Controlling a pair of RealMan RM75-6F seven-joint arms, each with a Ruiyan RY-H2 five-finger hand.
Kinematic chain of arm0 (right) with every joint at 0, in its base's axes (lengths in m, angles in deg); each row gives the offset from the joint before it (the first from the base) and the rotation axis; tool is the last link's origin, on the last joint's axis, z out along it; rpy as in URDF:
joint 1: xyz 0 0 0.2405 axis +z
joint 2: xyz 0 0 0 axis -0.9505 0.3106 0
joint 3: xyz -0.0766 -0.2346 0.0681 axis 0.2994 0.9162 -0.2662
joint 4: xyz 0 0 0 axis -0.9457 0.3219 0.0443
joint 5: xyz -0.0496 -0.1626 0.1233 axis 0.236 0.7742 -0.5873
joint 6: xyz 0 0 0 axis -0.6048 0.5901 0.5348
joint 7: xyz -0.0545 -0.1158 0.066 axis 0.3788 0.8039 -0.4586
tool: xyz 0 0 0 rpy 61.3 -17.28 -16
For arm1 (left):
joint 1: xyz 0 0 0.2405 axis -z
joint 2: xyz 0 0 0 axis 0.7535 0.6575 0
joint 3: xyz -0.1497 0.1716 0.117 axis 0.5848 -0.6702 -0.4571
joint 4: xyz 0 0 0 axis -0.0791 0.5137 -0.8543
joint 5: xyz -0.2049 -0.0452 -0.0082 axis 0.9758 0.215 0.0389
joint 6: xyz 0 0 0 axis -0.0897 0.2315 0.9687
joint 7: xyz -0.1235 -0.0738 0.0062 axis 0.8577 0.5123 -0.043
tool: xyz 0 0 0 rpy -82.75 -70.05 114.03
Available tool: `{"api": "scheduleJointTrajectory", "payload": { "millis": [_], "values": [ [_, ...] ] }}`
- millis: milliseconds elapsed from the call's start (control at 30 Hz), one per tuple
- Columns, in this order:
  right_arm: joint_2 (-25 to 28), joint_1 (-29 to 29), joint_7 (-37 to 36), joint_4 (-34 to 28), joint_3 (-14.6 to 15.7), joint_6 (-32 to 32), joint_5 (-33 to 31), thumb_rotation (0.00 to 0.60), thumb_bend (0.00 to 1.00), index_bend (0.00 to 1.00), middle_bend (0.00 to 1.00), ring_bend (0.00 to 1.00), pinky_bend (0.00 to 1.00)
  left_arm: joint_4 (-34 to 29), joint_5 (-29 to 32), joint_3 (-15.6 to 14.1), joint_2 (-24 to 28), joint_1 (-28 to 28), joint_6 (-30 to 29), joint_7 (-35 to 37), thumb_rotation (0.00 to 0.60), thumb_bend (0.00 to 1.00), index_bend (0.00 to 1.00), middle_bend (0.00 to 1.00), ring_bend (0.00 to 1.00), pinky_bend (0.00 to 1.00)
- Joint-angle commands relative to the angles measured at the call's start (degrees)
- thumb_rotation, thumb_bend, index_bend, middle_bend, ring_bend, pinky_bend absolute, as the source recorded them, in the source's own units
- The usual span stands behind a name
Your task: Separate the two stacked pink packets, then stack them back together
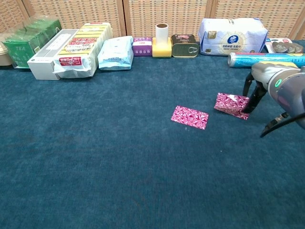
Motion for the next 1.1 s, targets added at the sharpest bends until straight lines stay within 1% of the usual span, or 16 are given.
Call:
{"api": "scheduleJointTrajectory", "payload": {
  "millis": [33,233,467,967,1100],
  "values": [
    [-0.22,0.71,1.25,2.34,-1.19,-0.93,-2.73,0.600,0.29,0.42,0.03,0.00,0.06,-0.03,0.12,0.03,0.01,0.02,0.06,-0.04,0.600,0.03,0.00,0.00,0.00,0.04],
    [-0.27,1.33,0.88,2.91,-2.11,-1.47,-4.19,0.600,0.28,0.42,0.03,0.00,0.06,-0.20,0.21,0.03,-0.01,0.05,0.20,-0.21,0.600,0.03,0.00,0.00,0.00,0.04],
    [-0.26,1.62,0.53,2.34,-1.84,-1.16,-4.60,0.600,0.29,0.43,0.03,0.00,0.06,-0.22,0.17,0.02,-0.02,0.01,0.13,-0.29,0.600,0.03,0.00,0.00,0.00,0.04],
    [-0.97,2.41,-0.34,4.50,-2.04,-1.36,-5.70,0.600,0.28,0.42,0.03,0.00,0.06,-0.01,-0.09,-0.02,0.00,-0.19,-0.36,0.07,0.600,0.03,0.00,0.00,0.00,0.04],
    [-1.04,2.46,-0.65,4.39,-1.95,-1.16,-5.54,0.600,0.29,0.41,0.03,0.00,0.06,-0.01,-0.04,0.01,-0.03,-0.26,-0.49,0.05,0.600,0.03,0.00,0.00,0.00,0.04]
  ]
}}
